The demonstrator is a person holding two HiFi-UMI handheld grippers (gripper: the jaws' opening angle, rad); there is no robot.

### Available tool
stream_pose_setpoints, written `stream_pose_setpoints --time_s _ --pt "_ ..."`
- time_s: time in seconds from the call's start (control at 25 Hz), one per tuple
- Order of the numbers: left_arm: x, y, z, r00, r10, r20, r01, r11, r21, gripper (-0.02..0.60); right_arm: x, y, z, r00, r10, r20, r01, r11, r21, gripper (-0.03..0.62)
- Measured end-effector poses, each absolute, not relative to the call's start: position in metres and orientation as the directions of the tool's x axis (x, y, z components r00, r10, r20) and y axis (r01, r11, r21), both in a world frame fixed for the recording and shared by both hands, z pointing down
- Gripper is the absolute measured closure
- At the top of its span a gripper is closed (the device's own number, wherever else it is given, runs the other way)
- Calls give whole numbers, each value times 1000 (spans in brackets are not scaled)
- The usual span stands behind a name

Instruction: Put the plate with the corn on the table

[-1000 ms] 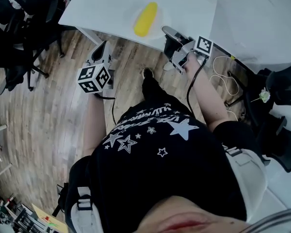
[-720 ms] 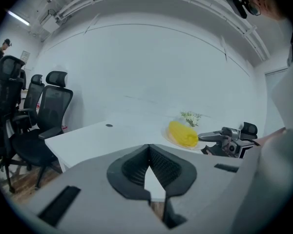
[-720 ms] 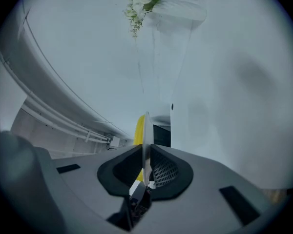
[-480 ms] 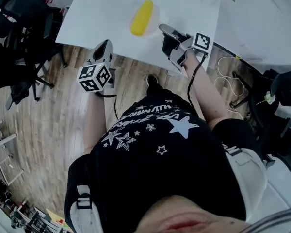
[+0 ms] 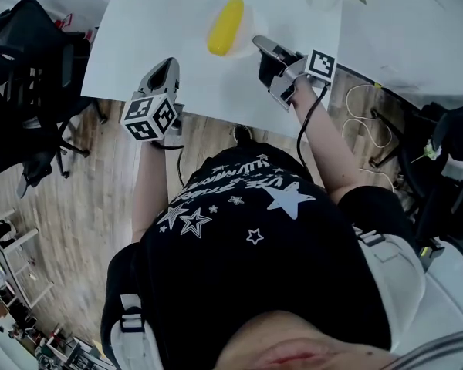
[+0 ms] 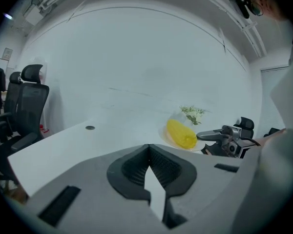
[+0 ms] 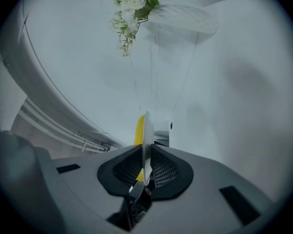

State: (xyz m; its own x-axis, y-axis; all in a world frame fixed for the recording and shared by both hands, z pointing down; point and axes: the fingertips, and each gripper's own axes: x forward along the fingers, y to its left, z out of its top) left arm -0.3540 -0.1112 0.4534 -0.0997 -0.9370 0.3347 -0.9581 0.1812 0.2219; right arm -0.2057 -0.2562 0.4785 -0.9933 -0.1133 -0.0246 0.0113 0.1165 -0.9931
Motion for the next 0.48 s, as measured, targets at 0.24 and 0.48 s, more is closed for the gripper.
stream_pose_setpoints --time_s 0.24,0.48 --pt "-354 -152 460 -54 -935 352 -964 141 227 574 -211 -285 484 -992 -124 -28 14 113 -993 554" --pt "-358 -181 464 6 -932 363 -968 85 234 574 -212 -301 491 -987 -163 -13 -5 105 -995 554"
